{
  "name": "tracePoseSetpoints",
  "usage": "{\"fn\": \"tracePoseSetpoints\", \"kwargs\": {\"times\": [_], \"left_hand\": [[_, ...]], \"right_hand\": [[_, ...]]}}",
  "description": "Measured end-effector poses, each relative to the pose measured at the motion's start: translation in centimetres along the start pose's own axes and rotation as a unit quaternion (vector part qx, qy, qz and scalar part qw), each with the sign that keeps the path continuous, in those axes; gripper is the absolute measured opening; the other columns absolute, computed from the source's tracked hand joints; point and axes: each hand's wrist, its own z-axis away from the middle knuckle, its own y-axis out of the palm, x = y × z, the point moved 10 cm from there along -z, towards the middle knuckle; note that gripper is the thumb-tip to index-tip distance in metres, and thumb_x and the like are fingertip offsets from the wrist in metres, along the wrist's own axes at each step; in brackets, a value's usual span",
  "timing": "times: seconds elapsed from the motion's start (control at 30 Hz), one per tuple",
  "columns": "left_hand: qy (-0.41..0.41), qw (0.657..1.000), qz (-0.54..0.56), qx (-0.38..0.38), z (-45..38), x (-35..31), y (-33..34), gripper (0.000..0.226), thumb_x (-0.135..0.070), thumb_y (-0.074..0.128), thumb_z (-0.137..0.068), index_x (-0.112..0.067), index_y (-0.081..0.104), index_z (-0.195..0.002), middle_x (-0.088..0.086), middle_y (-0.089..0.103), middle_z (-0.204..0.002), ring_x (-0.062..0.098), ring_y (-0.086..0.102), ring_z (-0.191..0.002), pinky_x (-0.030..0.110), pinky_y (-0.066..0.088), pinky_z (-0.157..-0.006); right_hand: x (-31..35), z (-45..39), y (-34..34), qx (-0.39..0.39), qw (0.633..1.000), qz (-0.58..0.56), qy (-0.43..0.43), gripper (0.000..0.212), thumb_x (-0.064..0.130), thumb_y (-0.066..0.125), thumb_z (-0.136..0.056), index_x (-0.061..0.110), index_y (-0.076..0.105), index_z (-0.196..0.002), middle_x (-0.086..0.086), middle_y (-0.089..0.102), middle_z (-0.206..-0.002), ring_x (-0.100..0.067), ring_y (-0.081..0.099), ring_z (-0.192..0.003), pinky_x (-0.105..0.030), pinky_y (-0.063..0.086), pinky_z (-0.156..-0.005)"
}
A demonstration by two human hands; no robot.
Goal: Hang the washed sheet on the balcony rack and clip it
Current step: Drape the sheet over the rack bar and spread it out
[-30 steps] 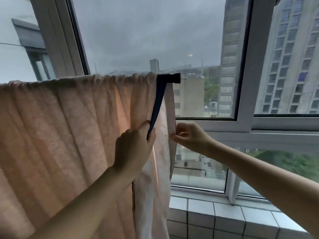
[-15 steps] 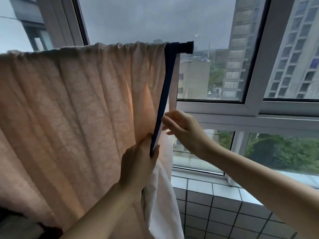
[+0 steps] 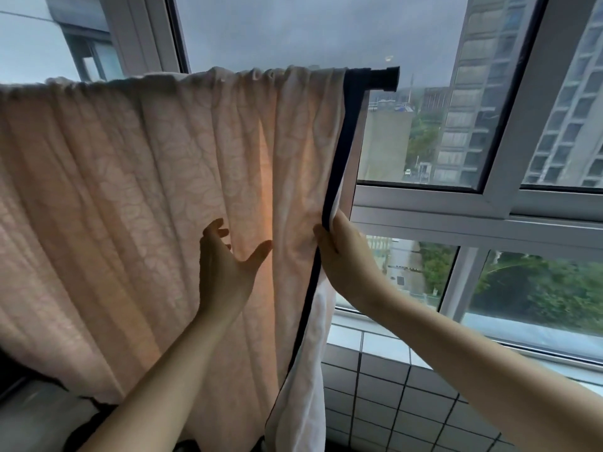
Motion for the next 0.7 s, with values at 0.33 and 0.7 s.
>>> {"fn": "tracePoseSetpoints", "kwargs": {"times": [0.33, 0.7], "left_hand": [[0.083, 0.990, -0.093, -0.072, -0.5, 2.1, -4.2, 0.032, -0.013, 0.065, -0.088, -0.010, 0.044, -0.064, -0.002, 0.045, -0.055, 0.007, 0.042, -0.050, 0.012, 0.032, -0.047], [0.115, 0.986, -0.119, -0.021, -0.5, 9.2, -7.0, 0.031, -0.013, 0.067, -0.087, -0.008, 0.045, -0.066, 0.006, 0.048, -0.056, 0.022, 0.045, -0.050, 0.032, 0.033, -0.047]], "right_hand": [[-1.0, 1.4, 2.0, -0.033, 0.995, 0.091, 0.015, 0.035, 0.018, 0.039, -0.102, 0.016, 0.038, -0.067, 0.003, 0.044, -0.055, -0.012, 0.038, -0.049, -0.021, 0.031, -0.046], [-2.7, 4.8, 6.7, -0.032, 0.982, 0.141, 0.123, 0.043, 0.018, 0.039, -0.102, 0.022, 0.032, -0.060, 0.006, 0.041, -0.055, -0.007, 0.036, -0.049, -0.024, 0.021, -0.046]]}}
